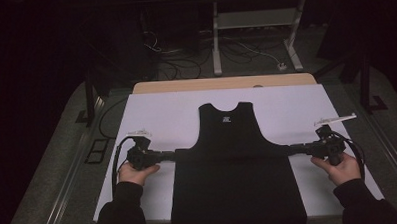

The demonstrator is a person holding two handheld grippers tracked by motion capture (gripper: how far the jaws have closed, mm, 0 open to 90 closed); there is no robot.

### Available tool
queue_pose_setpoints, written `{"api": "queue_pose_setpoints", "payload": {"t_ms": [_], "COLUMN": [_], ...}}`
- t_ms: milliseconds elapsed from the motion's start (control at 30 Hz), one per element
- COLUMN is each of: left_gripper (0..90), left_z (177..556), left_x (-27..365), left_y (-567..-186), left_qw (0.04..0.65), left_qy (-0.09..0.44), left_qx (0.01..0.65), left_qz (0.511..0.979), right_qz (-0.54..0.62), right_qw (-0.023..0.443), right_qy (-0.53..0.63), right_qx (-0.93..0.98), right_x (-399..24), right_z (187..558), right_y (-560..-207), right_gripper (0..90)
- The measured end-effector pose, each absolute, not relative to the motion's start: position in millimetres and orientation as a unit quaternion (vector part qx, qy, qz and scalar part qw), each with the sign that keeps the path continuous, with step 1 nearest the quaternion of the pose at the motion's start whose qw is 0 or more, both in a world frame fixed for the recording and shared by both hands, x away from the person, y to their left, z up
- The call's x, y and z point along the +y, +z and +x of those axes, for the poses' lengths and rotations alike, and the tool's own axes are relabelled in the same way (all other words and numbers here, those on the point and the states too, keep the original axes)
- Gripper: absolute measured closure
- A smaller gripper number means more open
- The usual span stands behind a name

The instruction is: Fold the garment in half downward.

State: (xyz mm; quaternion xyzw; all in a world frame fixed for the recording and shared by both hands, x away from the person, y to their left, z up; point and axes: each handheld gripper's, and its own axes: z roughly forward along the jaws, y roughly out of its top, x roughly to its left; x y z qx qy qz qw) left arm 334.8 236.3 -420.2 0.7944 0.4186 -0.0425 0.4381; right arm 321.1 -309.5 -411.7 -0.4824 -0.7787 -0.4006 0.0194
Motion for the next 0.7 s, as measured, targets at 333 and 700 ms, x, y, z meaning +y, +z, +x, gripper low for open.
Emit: {"api": "queue_pose_setpoints", "payload": {"t_ms": [333,700], "left_gripper": [85.3,85.3], "left_z": [327.7,325.1], "left_x": [238.4,239.4], "left_y": [-419.7,-422.5], "left_qw": [0.430,0.421], "left_qy": [-0.053,-0.066], "left_qx": [0.422,0.426], "left_qz": [0.796,0.798], "right_qz": [-0.481,-0.487], "right_qw": [0.026,0.037], "right_qy": [-0.397,-0.386], "right_qx": [-0.781,-0.783], "right_x": [-308.8,-309.7], "right_z": [311.2,304.6], "right_y": [-409.9,-413.3], "right_gripper": [82.8,82.7]}}
